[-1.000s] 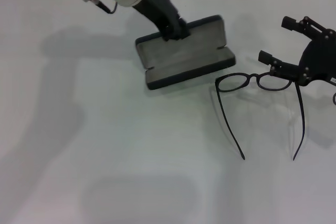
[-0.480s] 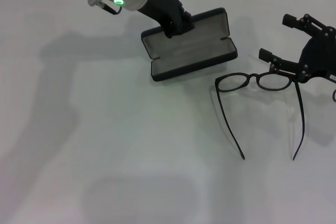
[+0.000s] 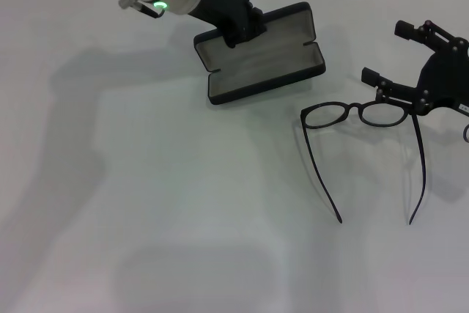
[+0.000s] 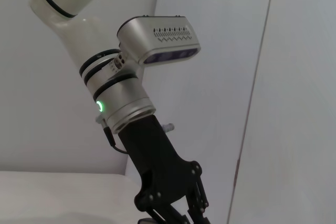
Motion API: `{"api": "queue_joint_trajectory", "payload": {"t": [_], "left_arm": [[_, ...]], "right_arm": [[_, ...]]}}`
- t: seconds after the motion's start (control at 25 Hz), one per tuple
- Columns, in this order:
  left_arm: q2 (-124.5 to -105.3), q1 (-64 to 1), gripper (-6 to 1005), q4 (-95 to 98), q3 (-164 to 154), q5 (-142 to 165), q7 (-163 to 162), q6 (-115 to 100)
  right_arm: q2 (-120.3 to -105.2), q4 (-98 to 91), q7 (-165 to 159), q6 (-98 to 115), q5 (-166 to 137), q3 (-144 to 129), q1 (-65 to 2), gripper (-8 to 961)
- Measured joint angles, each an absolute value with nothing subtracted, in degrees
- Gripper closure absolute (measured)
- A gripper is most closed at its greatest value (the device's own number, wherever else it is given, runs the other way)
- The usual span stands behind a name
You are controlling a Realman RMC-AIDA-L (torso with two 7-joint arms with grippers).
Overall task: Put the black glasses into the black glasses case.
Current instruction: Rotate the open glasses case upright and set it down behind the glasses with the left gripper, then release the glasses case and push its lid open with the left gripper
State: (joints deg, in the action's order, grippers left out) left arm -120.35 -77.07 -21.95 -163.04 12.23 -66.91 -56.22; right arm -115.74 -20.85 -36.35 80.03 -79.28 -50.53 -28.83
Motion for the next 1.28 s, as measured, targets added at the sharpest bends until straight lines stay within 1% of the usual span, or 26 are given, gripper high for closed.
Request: {"api": "queue_joint_trajectory", "payload": {"t": [0.56,0.96,1.2,1.28], "left_arm": [[-120.13,-76.5,799,-20.9,-163.0,11.7,-66.0,-55.4],[-119.85,-78.1,790,-21.2,-163.0,16.4,-72.5,-56.5],[-119.72,-78.7,566,-23.5,-163.0,17.9,-75.2,-62.4],[-119.69,-78.7,544,-24.5,-163.0,16.4,-75.3,-65.0]], "right_arm": [[-115.77,-20.8,-35.7,80.0,-79.3,-50.5,-28.8,80],[-115.66,-20.8,-35.7,80.1,-79.3,-50.5,-28.8,79],[-115.89,-20.8,-35.7,80.1,-79.3,-50.5,-29.2,79],[-115.94,-20.8,-35.7,80.1,-79.3,-50.5,-29.3,79]]}}
